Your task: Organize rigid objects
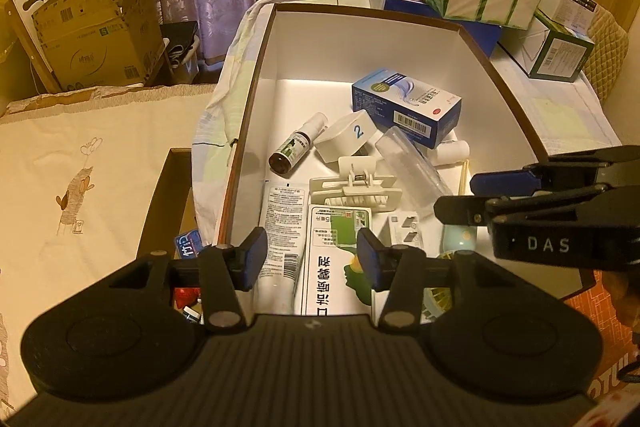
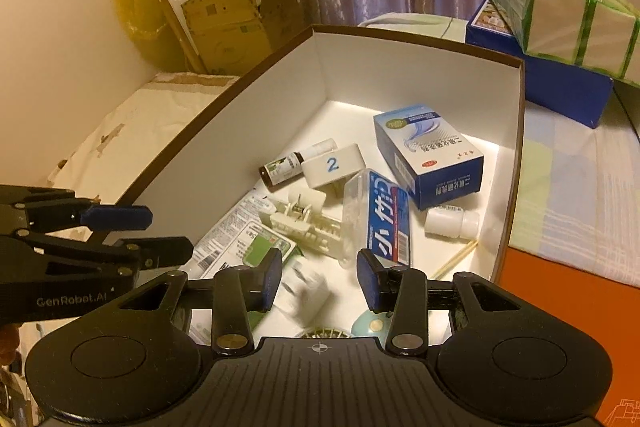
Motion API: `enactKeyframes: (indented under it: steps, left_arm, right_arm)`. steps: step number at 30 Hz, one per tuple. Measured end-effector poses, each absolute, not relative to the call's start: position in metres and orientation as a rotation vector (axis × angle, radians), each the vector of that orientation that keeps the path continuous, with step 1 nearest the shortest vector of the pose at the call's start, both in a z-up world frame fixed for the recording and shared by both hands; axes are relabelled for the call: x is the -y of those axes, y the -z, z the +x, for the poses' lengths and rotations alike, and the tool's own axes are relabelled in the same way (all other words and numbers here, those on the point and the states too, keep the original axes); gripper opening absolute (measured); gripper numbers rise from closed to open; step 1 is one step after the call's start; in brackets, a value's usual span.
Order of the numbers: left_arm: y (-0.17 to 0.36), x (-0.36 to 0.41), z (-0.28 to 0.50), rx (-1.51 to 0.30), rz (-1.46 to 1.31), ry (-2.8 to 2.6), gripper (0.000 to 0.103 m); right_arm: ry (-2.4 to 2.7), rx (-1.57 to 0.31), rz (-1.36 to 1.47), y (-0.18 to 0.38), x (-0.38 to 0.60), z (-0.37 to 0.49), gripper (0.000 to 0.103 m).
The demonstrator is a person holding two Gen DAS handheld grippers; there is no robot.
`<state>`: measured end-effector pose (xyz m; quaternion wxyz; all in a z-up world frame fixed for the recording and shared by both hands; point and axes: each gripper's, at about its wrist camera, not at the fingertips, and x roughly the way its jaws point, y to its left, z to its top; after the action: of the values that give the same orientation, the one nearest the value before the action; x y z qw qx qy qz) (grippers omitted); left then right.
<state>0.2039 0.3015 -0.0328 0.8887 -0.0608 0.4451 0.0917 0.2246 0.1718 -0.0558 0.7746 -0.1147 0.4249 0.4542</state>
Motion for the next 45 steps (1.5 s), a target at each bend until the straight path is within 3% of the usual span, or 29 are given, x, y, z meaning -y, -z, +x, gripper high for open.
enactKeyframes:
  steps: [16,22,27,30,45]
  left_arm:
    - [0.026,-0.288,0.198,-0.895,-0.127,-0.18,0.051]
    - [0.021,-0.282,0.192,-0.856,-0.155,-0.172,0.057]
    - [0.014,-0.271,0.182,-0.818,-0.185,-0.17,0.058]
    - [0.008,-0.26,0.172,-0.786,-0.203,-0.17,0.066]
    - [-0.019,-0.151,0.138,-0.701,-0.151,-0.145,0.074]
  right_arm:
    - [-0.974,-0.885,-0.244,0.044,-0.154,0.211,0.042]
    - [-0.973,-0.859,-0.219,0.034,-0.138,0.202,0.052]
    - [-0.966,-0.831,-0.184,0.024,-0.114,0.195,0.067]
    - [-0.963,-0.818,-0.16,0.018,-0.096,0.191,0.07]
    - [-0.867,-0.796,-0.138,0.004,0.021,0.18,0.071]
